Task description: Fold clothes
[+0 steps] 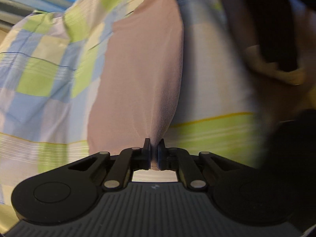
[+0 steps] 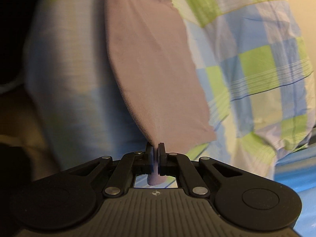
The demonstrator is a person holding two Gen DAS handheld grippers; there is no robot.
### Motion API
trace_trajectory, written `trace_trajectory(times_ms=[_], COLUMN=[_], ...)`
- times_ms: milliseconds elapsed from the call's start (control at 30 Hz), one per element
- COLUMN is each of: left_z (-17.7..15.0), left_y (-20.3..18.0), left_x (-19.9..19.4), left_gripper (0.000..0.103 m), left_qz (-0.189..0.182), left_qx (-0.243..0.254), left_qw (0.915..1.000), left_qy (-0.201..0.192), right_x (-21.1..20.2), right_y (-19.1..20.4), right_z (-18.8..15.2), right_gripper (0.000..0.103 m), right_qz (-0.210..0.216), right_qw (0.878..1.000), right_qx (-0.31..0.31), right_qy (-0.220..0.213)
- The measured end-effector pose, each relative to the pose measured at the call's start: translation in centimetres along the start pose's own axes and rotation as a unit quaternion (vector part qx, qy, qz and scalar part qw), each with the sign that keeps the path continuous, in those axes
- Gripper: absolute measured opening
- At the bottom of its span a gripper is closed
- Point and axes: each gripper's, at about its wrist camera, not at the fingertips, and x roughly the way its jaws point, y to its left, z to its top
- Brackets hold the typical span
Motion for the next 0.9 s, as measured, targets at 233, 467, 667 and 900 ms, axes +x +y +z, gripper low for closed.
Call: trace_trajectory(times_ms=[233,467,667,900], left_z=[-0.8,-1.3,2.5,9.2], left_y=[-1.0,4.4,10.3,13.5], left_x=[-2.0,-4.5,-5.1,-3.0], left_gripper=[0.015,0.025,0.031,0.041], left_qz=[-0.038,-0.044,-0.054,-0.092], left_qx=[-0.034,-0.119,-0.153,-0.111], left_qw=[0.9985,0.9918,0.9834,0.9825], left_qy=[0.019,-0.015,-0.080,-0.118], right_x=[-2.4,-7.5,-10.2,-8.8], right_y=[1.4,-3.8,-4.6,-1.3], right_z=[-1.2,-3.9,-7.0,-8.8], right_gripper=[0.016,0.036,0.055,0.063], right_qz=[0.000,0.004,0.028,0.058], right_qw=[0.998,0.924,0.696,0.496], right_qx=[0.044,0.382,0.707,0.853], right_qy=[0.047,-0.013,-0.122,-0.155])
